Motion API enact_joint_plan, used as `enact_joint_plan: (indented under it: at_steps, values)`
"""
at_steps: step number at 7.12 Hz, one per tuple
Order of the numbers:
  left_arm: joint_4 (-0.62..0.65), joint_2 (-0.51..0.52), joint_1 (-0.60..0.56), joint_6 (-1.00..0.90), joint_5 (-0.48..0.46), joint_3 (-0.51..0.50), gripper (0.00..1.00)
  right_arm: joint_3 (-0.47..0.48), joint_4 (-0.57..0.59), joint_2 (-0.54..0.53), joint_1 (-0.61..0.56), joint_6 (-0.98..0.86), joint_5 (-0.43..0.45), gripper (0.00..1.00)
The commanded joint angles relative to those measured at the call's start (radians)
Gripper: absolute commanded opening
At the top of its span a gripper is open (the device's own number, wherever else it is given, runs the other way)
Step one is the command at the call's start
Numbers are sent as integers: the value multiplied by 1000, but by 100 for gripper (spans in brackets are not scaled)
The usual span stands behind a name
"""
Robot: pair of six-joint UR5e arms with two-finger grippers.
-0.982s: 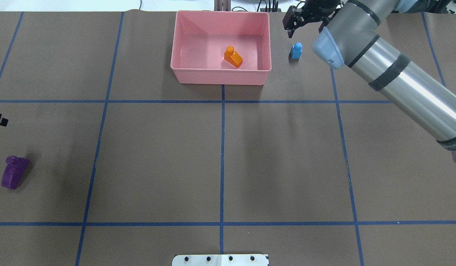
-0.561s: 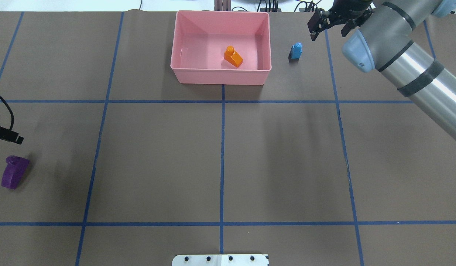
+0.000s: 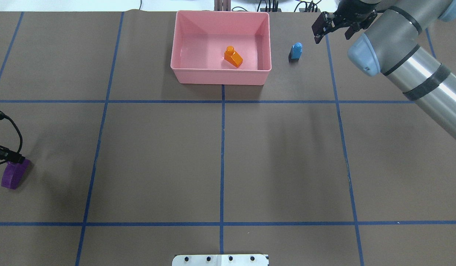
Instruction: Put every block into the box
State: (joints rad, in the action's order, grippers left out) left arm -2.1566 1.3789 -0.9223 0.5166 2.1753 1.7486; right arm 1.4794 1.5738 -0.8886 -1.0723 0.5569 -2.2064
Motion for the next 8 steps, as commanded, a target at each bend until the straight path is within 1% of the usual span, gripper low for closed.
enact_joint_plan:
  at_steps: [1,2,3,4,5,6,7,8]
  values:
    - [1,-1,26,-1,-6,-9,61,-1,-1,-3,0,0,1,100]
    - [1,-1,27,-3,-6,-14,59,-1,-2,-3,0,0,1,100]
    - [1,-3,27,-3,-6,-23,53,1,-2,-3,0,1,1,100]
    - [1,-3,27,-3,-6,-23,20,1,-2,-4,2,3,2,100]
    - [1,-3,27,-3,-6,-14,0,-1,-2,-6,0,3,8,100]
    - [0,-3,22,2,-6,21,0,1,-9,-21,0,0,4,100]
    - [4,15,17,25,-5,82,0,-1,-17,-35,2,-11,4,100]
    - [9,49,-5,101,-3,113,0,-4,-20,-36,0,-26,11,100]
